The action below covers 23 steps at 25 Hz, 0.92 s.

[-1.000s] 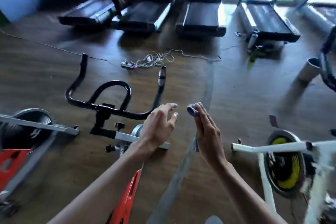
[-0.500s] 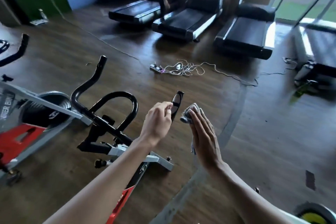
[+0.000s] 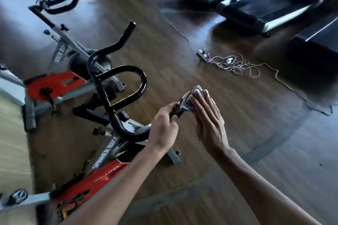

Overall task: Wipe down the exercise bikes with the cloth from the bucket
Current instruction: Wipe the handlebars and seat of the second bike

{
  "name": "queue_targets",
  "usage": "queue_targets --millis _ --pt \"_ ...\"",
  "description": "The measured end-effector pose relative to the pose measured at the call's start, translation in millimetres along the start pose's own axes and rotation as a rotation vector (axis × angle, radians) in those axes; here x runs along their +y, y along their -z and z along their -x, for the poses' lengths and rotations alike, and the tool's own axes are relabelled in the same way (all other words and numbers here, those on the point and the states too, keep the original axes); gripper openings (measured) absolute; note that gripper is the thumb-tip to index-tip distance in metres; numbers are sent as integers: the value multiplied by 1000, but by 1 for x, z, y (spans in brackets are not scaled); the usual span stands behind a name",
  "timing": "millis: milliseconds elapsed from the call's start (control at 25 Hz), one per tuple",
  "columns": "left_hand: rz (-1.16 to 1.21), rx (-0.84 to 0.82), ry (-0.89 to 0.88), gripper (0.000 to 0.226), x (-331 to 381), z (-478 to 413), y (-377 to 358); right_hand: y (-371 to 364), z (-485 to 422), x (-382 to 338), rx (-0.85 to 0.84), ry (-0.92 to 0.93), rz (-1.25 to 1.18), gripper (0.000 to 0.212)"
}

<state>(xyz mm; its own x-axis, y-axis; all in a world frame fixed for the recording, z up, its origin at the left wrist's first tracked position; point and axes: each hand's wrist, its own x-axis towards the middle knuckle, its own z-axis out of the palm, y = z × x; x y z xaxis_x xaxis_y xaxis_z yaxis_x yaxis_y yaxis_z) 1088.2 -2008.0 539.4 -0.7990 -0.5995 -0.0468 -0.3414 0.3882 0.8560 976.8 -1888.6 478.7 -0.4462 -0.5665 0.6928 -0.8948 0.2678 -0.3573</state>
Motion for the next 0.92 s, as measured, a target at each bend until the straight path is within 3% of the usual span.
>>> queue_targets --millis 160,400,920 --pt "-21 26 -64 45 -7 4 -3 -18 -10 20 -36 101 62 43" --pt "-613 322 -244 45 -64 38 30 -27 -19 23 -16 57 68 42" --pt "-605 269 -344 66 -142 66 32 -64 0 0 185 -46 -44 37"
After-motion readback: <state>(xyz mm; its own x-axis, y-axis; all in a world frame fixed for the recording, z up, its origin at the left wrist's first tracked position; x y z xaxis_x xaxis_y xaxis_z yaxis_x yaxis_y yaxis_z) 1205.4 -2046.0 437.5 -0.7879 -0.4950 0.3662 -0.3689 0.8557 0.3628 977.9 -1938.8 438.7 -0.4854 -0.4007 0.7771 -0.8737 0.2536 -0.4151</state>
